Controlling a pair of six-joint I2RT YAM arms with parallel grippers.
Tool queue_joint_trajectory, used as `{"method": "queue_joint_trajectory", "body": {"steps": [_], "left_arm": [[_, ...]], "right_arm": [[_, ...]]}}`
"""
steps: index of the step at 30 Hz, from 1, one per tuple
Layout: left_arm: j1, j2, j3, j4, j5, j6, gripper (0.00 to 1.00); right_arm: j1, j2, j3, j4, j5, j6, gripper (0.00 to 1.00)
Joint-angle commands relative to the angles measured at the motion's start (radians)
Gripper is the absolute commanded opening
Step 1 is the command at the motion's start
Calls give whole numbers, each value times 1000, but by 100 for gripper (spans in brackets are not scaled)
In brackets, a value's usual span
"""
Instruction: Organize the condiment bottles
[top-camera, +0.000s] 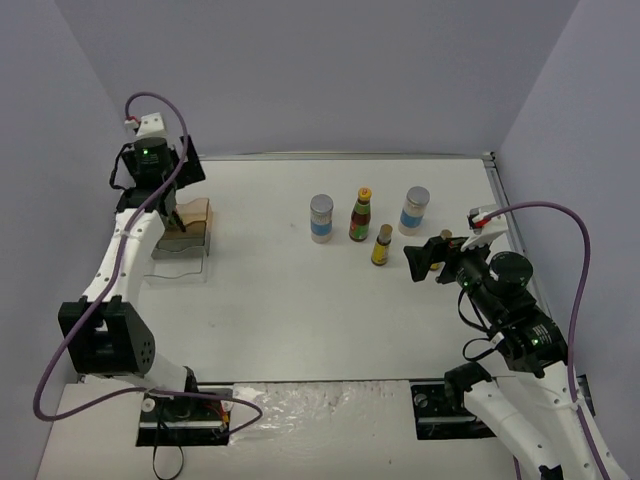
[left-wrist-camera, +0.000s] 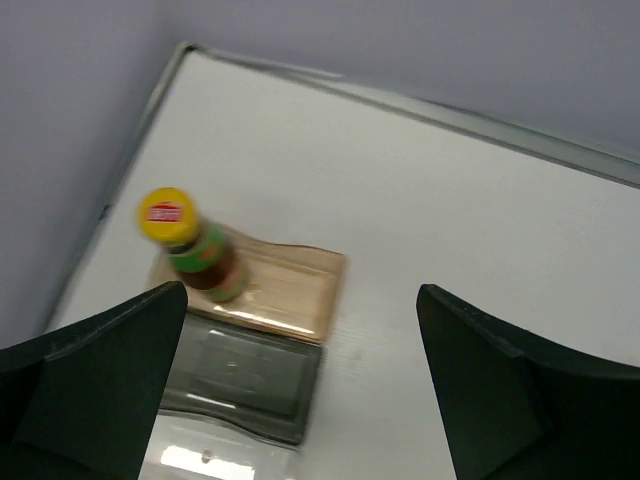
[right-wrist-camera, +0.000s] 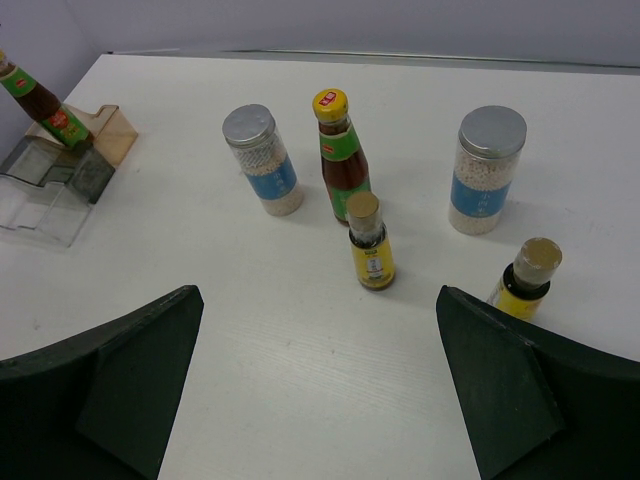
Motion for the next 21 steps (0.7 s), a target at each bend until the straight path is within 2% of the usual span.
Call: {"method": "queue_joint_trajectory", "body": {"steps": [1,5,7,11,21], "left_arm": [[-255,-92,-10,54,60,18,97],[-505,-36,-32,186,64,43,97],[-566,11,-14,236,66,54,97],[-652,167,108,279,89,52,97],[-709,395,247,390,186,50,97]], "right_arm": [[9,6,37,59,25,-3,100],[9,13,43,58,31,-12,100],[9,17,48,57,31,-13,100],[9,21,60,57,32,-14,100],[8,19,88,44,41,-11,100]]}}
